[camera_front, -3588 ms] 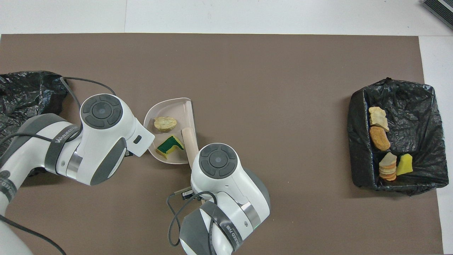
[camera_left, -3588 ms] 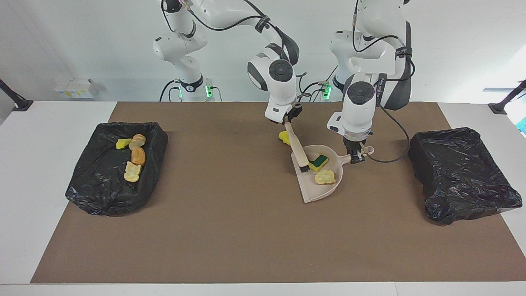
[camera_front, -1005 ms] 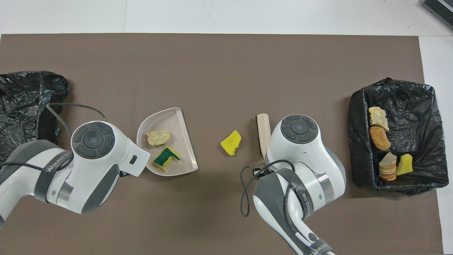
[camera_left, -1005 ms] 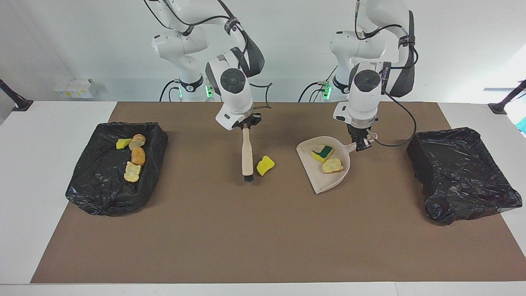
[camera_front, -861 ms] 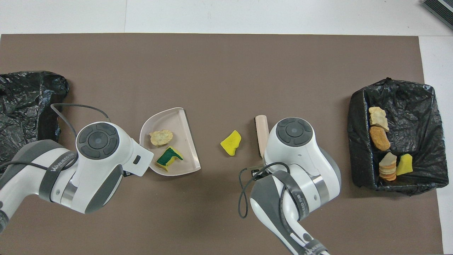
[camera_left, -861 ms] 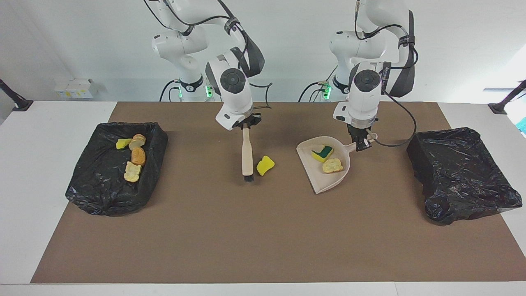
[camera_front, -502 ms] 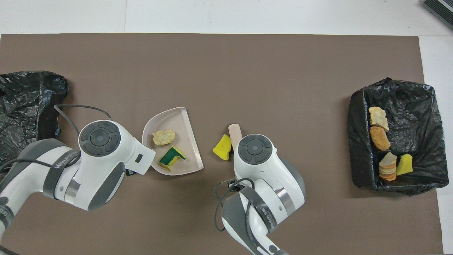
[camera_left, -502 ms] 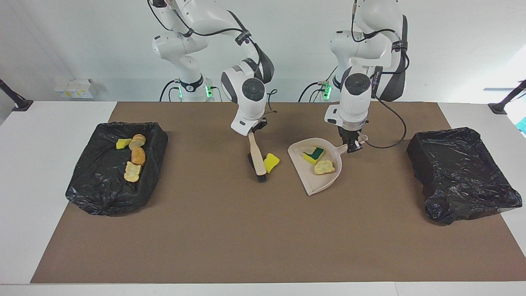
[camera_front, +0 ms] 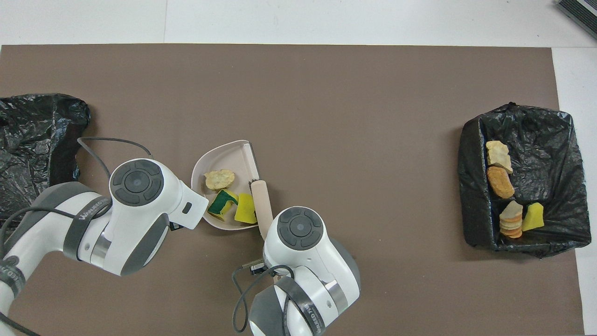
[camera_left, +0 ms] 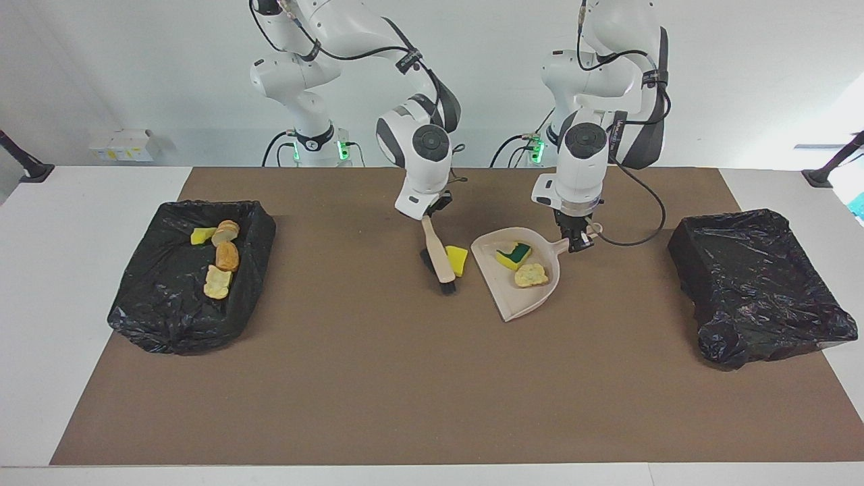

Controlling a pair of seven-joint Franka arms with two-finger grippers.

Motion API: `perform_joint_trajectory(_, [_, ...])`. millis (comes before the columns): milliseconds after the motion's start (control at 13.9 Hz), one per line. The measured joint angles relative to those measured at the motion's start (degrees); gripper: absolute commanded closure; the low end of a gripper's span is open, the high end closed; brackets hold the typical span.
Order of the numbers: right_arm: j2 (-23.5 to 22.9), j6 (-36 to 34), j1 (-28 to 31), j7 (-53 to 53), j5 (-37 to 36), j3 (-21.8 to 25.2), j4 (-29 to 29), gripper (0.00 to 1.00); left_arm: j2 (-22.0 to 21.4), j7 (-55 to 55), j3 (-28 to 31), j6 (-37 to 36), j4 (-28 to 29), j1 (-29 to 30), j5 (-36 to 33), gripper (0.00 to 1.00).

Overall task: Sweep and dump trash in bin
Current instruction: 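Sweep the yellow sponge into the dustpan with the right gripper's brush, then lift the brush away with the right gripper while the left gripper lifts the dustpan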

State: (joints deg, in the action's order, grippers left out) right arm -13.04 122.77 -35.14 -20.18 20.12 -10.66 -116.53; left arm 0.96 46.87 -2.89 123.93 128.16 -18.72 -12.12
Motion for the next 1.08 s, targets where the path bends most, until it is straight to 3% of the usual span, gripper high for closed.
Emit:
perform_joint_trajectory(287, [-0.2, -0.8, 2.0, 0.0, 0.5, 0.8, 0.2, 1.0, 0.5, 4.7, 0.4, 1.6, -0.5, 0.1, 0.0, 1.0])
perform_joint_trajectory(502, [0.2, -6.1, 5.8, 0.0, -0.2, 1.0, 0.8, 1.0, 2.1, 10.6, 0.7, 2.2, -2.4, 1.0, 0.0, 1.0])
perform_joint_trajectory(861, [6.5, -19.3, 10.2, -1.2, -3.0, 1.2, 1.4, 1.0, 4.0, 18.6, 0.9, 2.3, -5.0, 3.7, 0.0, 1.0])
perform_joint_trajectory(1076, [9.9, -22.3, 9.2, -7.0, -6.0, 0.7, -0.3, 1.0, 5.5, 24.9, 1.0, 2.2, -7.7, 6.6, 0.0, 1.0])
